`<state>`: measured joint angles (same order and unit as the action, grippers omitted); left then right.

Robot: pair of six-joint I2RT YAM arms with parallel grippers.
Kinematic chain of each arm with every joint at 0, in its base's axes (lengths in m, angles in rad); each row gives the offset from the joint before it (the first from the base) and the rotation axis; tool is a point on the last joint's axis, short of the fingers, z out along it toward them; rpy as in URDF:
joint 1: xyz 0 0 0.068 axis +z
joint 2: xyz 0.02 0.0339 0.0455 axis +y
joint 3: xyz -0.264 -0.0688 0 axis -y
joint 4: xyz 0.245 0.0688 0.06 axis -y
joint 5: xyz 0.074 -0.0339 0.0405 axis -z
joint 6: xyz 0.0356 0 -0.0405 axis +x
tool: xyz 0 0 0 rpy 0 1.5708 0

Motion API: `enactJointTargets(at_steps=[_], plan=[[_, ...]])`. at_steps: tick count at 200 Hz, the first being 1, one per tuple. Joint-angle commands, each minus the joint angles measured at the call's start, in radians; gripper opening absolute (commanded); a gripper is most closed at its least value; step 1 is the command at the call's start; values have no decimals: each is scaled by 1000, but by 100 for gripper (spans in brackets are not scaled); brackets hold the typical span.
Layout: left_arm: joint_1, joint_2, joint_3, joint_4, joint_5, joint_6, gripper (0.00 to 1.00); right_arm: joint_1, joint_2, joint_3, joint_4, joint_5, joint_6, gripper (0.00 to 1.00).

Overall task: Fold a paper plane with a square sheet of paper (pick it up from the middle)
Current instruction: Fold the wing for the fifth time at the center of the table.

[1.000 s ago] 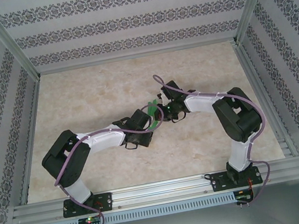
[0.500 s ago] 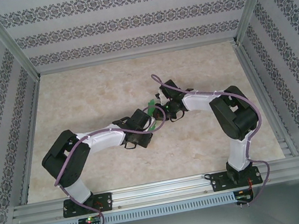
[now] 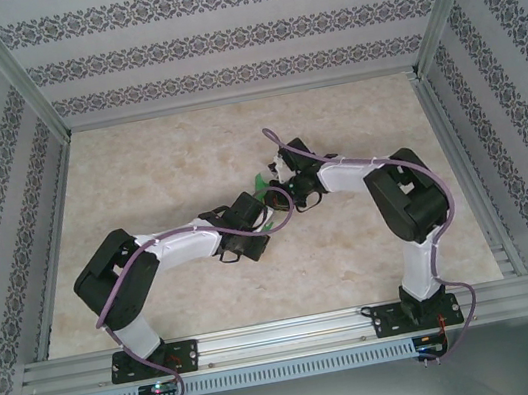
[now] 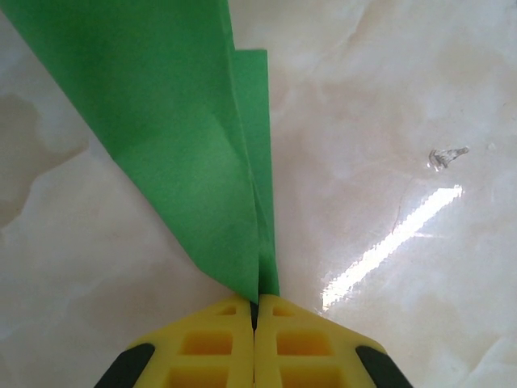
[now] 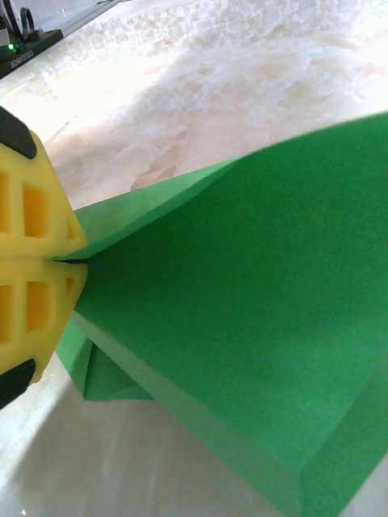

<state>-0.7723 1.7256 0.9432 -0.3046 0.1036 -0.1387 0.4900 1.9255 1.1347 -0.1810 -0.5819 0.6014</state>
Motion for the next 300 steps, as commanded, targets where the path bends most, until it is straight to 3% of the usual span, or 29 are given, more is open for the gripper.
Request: enactJointTargets(at_steps=[1, 147, 202, 230, 256, 300], plan=[[-9, 45, -7, -120, -3, 30, 7, -16, 22, 32, 33, -7, -24, 3], [-10, 7, -1, -125, 26, 25, 14, -39, 117, 52, -61, 80, -79, 2], [-3, -113, 15, -147, 47, -12, 28, -41, 138, 51, -106, 100, -97, 2], [44, -185, 15, -121, 116, -63, 31, -41, 138, 42, -112, 104, -104, 2], [105, -219, -3, -35, 197, -144, 29, -40, 137, 33, -111, 99, -107, 2], [166, -120, 2, 72, 233, -252, 17, -41, 139, 22, -104, 87, -106, 2]])
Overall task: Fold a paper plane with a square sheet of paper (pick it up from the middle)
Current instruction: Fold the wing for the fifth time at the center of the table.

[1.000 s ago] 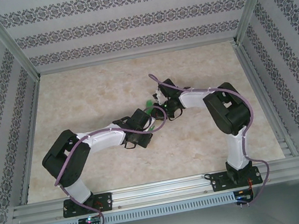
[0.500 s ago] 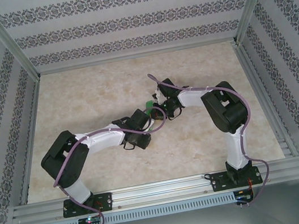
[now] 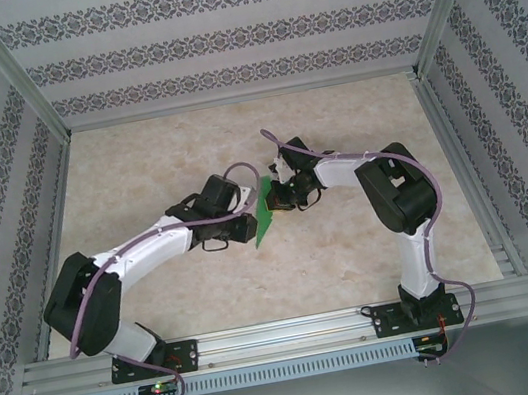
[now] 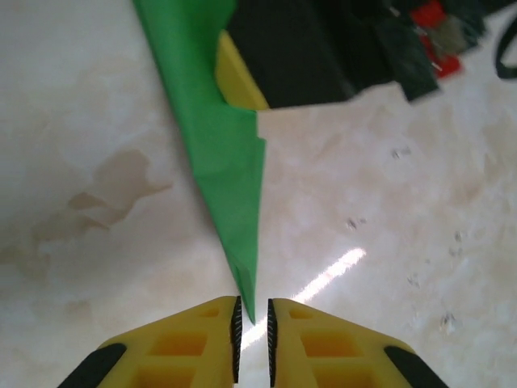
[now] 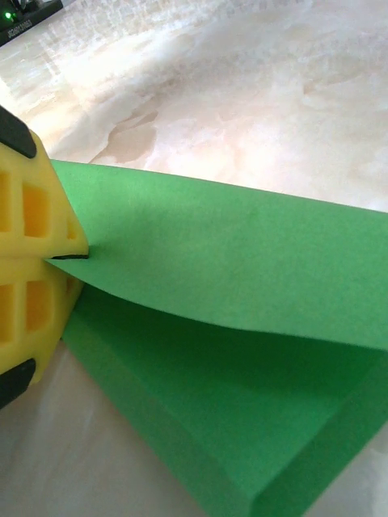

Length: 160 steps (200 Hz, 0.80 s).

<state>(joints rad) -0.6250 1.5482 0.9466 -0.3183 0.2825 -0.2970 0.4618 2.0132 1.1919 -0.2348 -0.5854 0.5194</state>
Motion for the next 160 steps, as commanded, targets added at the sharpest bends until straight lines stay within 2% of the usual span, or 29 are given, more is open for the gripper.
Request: enactJointTargets(at_steps=[1, 80, 160], plan=[[19, 61, -1, 87, 56, -95, 17, -13, 51, -36, -49, 90, -24, 2], [19, 174, 2, 142, 124, -125, 7, -22, 61, -47, -31, 79, -16, 2], [19, 227, 8, 169, 164, -133, 7, -32, 67, -58, -19, 70, -13, 2]])
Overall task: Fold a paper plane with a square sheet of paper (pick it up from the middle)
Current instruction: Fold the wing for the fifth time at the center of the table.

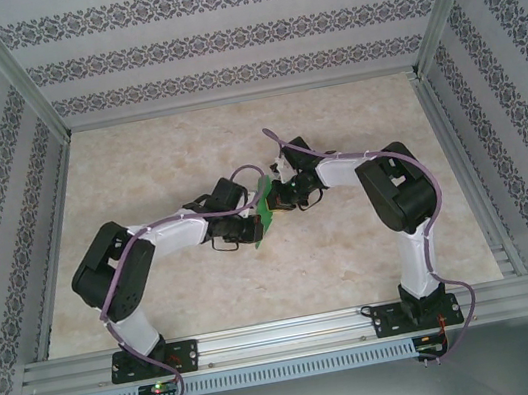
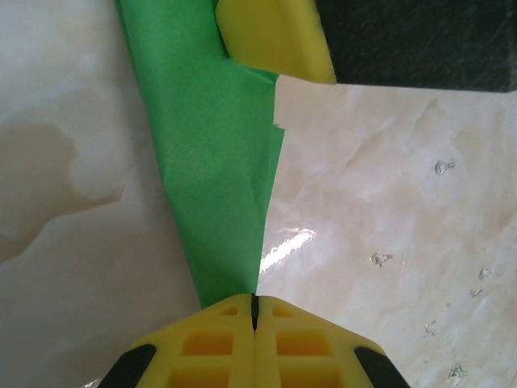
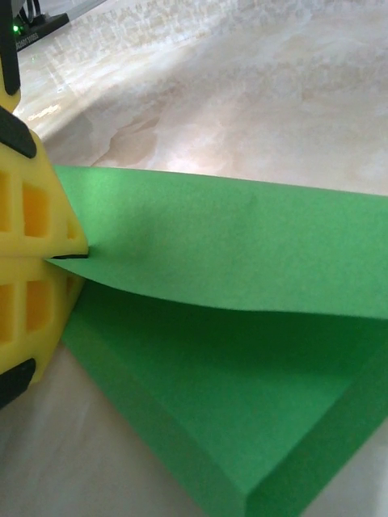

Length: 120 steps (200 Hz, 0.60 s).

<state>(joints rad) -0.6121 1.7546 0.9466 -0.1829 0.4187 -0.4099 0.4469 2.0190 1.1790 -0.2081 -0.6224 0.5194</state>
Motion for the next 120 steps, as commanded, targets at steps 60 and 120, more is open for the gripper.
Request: enactJointTargets(at_steps=[60, 120], plan=[[5, 36, 6, 26, 23, -17, 7, -26, 60, -60, -38, 107, -9, 1], [-3, -20, -34, -26, -3, 3, 7, -40, 58, -73, -34, 113, -10, 1]])
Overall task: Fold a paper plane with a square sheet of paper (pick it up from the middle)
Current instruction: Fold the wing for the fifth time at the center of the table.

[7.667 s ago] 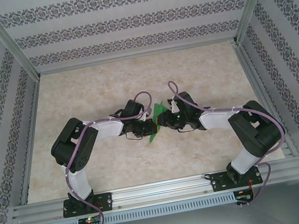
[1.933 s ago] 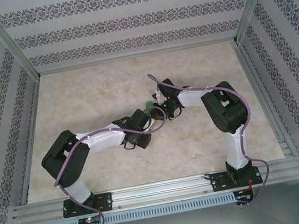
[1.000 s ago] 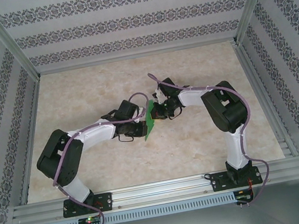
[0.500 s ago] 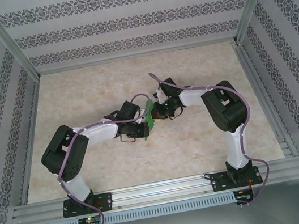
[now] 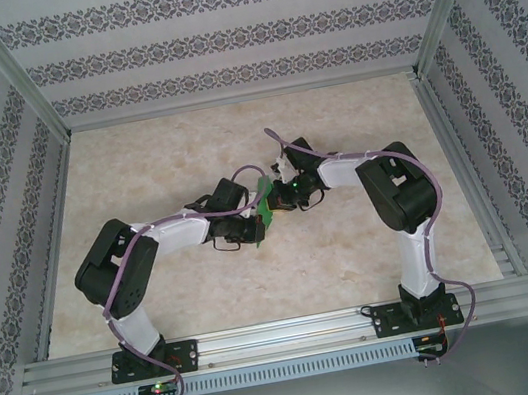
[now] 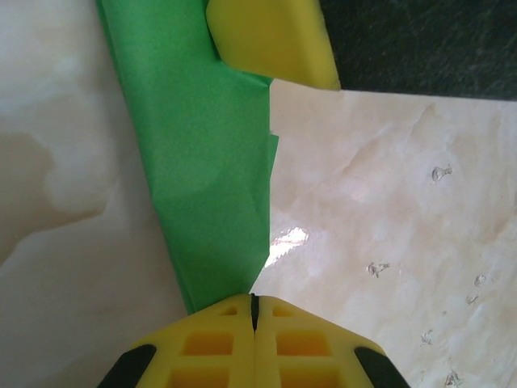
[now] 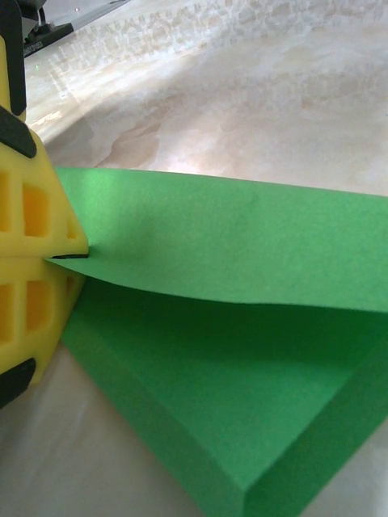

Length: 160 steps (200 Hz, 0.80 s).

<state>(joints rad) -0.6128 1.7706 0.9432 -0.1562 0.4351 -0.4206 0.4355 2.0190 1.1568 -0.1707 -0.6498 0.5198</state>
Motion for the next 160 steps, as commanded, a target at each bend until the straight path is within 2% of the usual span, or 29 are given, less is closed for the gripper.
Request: enactJointTargets(at_steps=[1, 75, 131, 160], plan=[[-4, -37, -32, -54, -20, 14, 7, -28, 57, -51, -72, 141, -10, 1], [-40, -54, -76, -70, -26, 23, 6, -33, 62, -50, -72, 141, -9, 1], [-48, -50, -94, -110, -76, 44, 6, -39, 61, -58, -73, 142, -13, 1], [-48, -77, -86, -134, -53, 43, 6, -39, 58, -61, -67, 136, -13, 1]])
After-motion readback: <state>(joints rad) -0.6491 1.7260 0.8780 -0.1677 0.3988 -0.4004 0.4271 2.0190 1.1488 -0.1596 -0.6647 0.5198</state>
